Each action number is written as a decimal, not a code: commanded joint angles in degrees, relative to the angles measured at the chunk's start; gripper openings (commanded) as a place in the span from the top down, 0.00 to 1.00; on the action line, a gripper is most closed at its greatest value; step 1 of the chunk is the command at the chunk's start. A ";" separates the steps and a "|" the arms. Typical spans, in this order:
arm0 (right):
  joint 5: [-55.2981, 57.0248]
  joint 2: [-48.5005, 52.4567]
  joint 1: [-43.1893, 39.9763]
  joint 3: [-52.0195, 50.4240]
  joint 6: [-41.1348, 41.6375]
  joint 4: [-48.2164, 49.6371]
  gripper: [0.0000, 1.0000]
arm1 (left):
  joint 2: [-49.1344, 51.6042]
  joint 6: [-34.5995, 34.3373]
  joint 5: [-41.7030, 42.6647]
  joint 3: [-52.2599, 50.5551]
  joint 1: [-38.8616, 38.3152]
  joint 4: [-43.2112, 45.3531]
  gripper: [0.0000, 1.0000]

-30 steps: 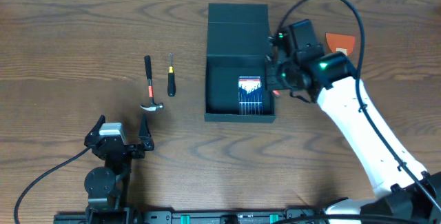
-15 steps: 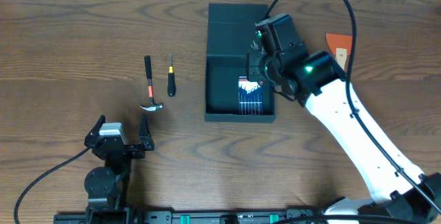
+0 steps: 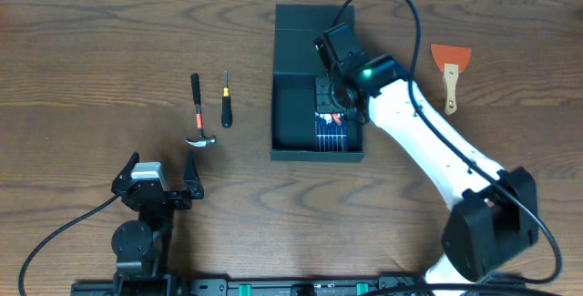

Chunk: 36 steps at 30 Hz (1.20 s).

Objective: Pack container
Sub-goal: 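Carry the pliers into the black box and release them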

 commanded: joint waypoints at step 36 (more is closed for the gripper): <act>1.51 14.69 3.06 1.18 7.21 0.79 0.98 | -0.37 0.33 0.52 -0.81 -0.26 -0.24 0.02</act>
